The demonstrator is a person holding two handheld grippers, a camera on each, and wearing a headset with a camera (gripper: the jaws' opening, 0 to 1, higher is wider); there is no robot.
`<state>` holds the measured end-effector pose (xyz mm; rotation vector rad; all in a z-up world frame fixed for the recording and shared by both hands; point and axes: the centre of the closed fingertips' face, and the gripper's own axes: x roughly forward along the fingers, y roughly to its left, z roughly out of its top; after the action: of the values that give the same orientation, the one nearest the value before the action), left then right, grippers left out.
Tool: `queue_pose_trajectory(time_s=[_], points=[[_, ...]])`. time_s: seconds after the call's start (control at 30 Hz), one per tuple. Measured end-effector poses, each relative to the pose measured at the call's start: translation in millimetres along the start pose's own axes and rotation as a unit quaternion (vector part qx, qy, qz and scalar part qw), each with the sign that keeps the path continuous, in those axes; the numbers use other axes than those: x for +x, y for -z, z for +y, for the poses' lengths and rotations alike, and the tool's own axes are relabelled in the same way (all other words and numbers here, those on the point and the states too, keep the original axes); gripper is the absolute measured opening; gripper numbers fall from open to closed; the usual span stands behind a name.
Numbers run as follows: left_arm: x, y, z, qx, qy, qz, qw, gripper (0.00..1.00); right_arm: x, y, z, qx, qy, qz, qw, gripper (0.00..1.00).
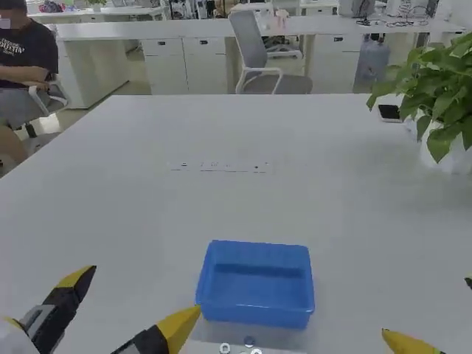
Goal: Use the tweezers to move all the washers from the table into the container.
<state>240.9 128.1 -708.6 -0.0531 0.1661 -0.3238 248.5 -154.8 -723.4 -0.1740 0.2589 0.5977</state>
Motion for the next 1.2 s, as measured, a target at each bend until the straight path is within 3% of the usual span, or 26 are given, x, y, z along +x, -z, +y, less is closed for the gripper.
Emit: queue_pose_trajectory(time_s=[1.2], points=[[0.2, 7.9, 1.5, 0.009, 0.002, 0.020, 0.9998, 0.89, -2.2, 0.9, -5.0, 0.008, 0.010, 0.001, 0.9999, 0.57]])
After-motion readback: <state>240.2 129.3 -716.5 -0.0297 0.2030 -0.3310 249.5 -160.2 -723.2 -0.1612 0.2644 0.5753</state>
